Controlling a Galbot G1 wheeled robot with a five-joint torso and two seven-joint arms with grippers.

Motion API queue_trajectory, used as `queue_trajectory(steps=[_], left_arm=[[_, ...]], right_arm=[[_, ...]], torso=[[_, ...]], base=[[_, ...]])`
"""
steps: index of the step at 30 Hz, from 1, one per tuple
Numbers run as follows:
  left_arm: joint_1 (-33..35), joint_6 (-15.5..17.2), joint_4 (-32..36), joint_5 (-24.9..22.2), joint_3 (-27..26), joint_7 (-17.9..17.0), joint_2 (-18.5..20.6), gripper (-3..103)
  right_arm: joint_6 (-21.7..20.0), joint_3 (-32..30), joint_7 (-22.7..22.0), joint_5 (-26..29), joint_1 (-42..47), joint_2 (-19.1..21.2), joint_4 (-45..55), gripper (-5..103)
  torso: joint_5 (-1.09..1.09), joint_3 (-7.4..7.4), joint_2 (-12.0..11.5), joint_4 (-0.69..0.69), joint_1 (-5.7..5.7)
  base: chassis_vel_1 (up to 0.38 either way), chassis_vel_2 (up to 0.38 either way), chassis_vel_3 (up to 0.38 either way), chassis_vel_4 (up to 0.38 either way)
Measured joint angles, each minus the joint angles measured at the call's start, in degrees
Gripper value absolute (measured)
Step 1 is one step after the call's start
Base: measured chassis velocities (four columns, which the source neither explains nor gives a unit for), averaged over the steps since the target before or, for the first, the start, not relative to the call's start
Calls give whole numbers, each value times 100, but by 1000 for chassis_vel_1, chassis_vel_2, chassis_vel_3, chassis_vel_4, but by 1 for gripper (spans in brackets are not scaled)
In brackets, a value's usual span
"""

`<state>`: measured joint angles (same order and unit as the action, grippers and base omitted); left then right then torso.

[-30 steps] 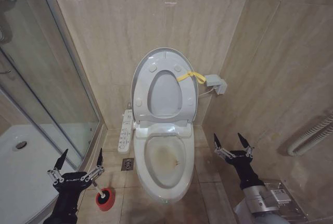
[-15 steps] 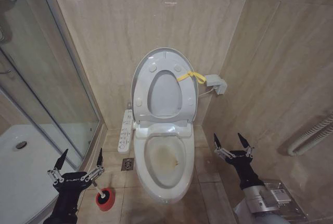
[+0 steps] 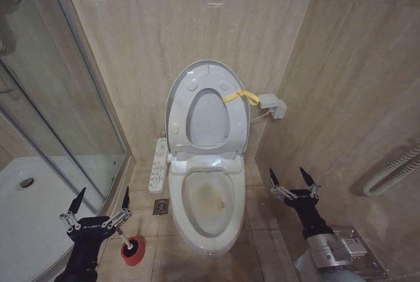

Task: Open the toilet lid, clean the toilet bowl with a toilet brush, close the toilet lid, and flush.

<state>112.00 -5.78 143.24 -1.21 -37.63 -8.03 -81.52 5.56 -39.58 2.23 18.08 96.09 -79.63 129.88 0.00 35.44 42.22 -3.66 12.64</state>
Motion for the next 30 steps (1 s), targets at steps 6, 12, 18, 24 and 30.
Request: queue_trajectory(steps=[6, 12, 18, 24, 30], left_arm=[[0, 0, 0, 0, 0, 0, 0, 100], [0, 0, 0, 0, 0, 0, 0, 100], [0, 0, 0, 0, 0, 0, 0, 100], [0, 0, 0, 0, 0, 0, 0, 100], [0, 0, 0, 0, 0, 0, 0, 100]], right_arm=[[0, 0, 0, 0, 0, 0, 0, 100], [0, 0, 0, 0, 0, 0, 0, 100], [0, 0, 0, 0, 0, 0, 0, 100], [0, 0, 0, 0, 0, 0, 0, 100], [0, 0, 0, 0, 0, 0, 0, 100]], torso=[[0, 0, 0, 0, 0], [0, 0, 0, 0, 0], [0, 0, 0, 0, 0], [0, 0, 0, 0, 0], [0, 0, 0, 0, 0]], base=[[0, 0, 0, 0], [0, 0, 0, 0], [0, 0, 0, 0], [0, 0, 0, 0], [0, 0, 0, 0]])
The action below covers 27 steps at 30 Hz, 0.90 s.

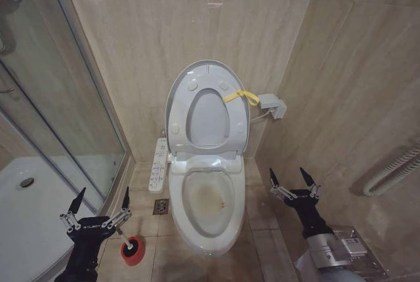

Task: Open the toilet lid, clean the toilet bowl with a toilet brush, close the toilet lid, and flush.

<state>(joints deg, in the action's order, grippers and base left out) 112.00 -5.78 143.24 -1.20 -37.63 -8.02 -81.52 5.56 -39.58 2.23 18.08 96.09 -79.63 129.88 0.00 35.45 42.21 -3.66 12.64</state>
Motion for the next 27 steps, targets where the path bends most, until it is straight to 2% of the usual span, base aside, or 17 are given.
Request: queue_trajectory(steps=[15, 19, 20, 22, 24, 25, 27], left_arm=[[-18, 14, -16, -13, 0, 1, 7, 100], [-142, 129, -125, -117, -4, 11, 58, 100], [-276, 258, -249, -229, -8, 28, 108, 100], [-595, 560, -553, -493, -25, 75, 242, 100], [-703, 574, -597, -508, -24, 78, 256, 100], [-788, 621, -674, -565, -28, 94, 288, 100], [-1049, 804, -957, -767, -44, 156, 403, 100]], right_arm=[[0, 0, 0, 0, 0, 0, 0, 100], [0, -2, 0, 0, 2, 0, 0, 100], [0, -1, 0, 0, -2, 0, 0, 100], [1, -1, -1, 0, -1, 0, 0, 100], [0, -1, -2, 0, 0, 0, 0, 100], [0, -1, 0, 0, -1, 0, 0, 100], [0, 0, 0, 0, -1, 0, 0, 100]], torso=[[0, 0, 0, 0, 0], [-2, 0, 1, 0, 0], [4, 0, 0, 2, 0], [-3, 0, 0, -1, 0], [-7, 0, 0, -5, 0], [5, 0, 0, 1, 0], [-1, 0, 0, 1, 0]], base=[[0, 0, 0, 0], [0, 0, 0, 0], [0, 0, 0, 0], [0, 0, 0, 0], [0, 0, 0, 0], [0, 0, 0, 0], [0, 0, 0, 0]])
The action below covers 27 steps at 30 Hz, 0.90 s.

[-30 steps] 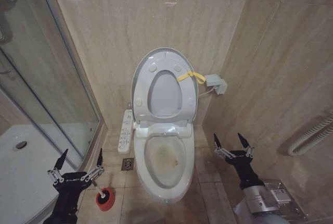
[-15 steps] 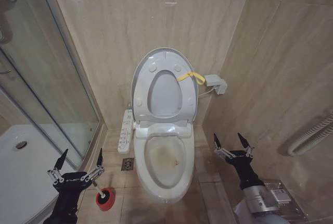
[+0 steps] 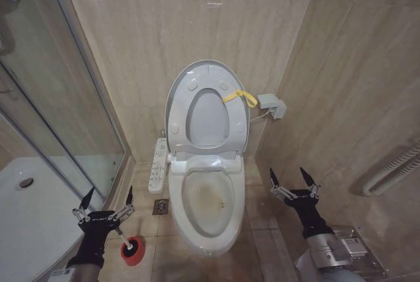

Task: Open the toilet lid, clean the toilet bowl with a toilet brush, close the toilet lid, and flush.

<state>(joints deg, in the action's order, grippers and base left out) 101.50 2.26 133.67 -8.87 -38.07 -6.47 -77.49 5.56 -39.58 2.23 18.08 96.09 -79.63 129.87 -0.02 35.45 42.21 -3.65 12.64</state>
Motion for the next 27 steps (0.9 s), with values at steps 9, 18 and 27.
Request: queue_trajectory(steps=[9, 18, 27], left_arm=[[-1138, 797, -1204, -865, -82, 275, 484, 102], [-1469, 1184, -1596, -1014, -332, 850, 571, 95], [-1164, 781, -1649, -736, -367, 904, 379, 93]], right_arm=[[0, 0, 0, 0, 0, 0, 0, 100], [0, 0, 0, 0, 0, 0, 0, 100], [0, 0, 0, 0, 0, 0, 0, 100]], torso=[[1, 0, 0, -1, 0], [2, 0, 0, 1, 0], [2, 0, 0, -1, 0]], base=[[0, 0, 0, 0], [0, 0, 0, 0], [0, 0, 0, 0]])
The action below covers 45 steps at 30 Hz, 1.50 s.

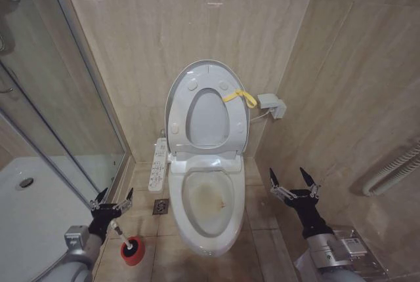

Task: Open the toilet lid, clean the toilet bowl with a toilet brush, close the toilet lid, and flush.

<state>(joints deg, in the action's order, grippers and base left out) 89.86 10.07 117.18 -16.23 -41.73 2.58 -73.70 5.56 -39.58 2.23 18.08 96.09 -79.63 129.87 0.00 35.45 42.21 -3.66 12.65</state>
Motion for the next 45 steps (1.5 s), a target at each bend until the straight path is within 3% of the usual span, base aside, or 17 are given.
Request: queue_trajectory(steps=[5, 6, 8, 16, 19, 20, 22, 33, 43, 44, 45], left_arm=[[273, -318, -155, 231, 13, 5, -203, 93], [320, -387, -181, 301, 21, 11, -258, 88], [367, -491, -209, 412, 27, 32, -327, 88], [664, -1074, -372, 1087, 154, 46, -934, 85], [764, -1701, -731, 1533, 171, -37, -1265, 85], [764, -1701, -731, 1533, 171, -37, -1265, 85], [790, -2055, -1072, 1648, 148, -153, -1378, 81], [711, -2808, -2146, 1253, -64, -230, -1320, 82], [-27, -3041, -3123, 766, -151, -111, -825, 80], [-175, -3048, -3283, 739, -142, -74, -743, 69], [-296, -3063, -3423, 717, -127, -42, -678, 69]], right_arm=[[0, 0, 0, 0, 0, 0, 0, 100], [0, 0, 0, 0, 0, 0, 0, 100], [0, 0, 0, 0, 0, 0, 0, 100], [0, 0, 0, 0, 0, 0, 0, 100], [0, 0, 0, 0, 0, 0, 0, 100], [0, 0, 0, 0, 0, 0, 0, 100], [0, 0, 0, 0, 0, 0, 0, 100], [0, 0, 0, 0, 0, 0, 0, 100], [0, 0, 0, 0, 0, 0, 0, 100], [0, 0, 1, 0, 0, 0, 0, 100], [0, 0, -1, 0, 0, 0, 0, 100]], torso=[[-1, 0, 0, 1, -1], [-1, 0, 0, 1, -1], [0, 0, 0, 0, -1], [1, 0, 0, 0, -1], [1, -1, 0, 0, -1], [1, -1, 0, 0, -1], [0, -1, 0, 0, -1], [0, -1, 0, 0, -1], [-2, 0, 0, -1, 0], [-1, 0, 0, -1, 0], [-2, 0, 0, -1, 0]], base=[[0, 0, 0, 0], [0, 0, 0, 0], [0, 0, 0, 0], [0, 0, 0, 0], [0, 0, 0, 0], [0, 0, 0, 0], [0, 0, 0, 0], [0, 0, 0, 0], [0, 0, 0, 0], [0, 0, 0, 0], [0, 0, 0, 0]])
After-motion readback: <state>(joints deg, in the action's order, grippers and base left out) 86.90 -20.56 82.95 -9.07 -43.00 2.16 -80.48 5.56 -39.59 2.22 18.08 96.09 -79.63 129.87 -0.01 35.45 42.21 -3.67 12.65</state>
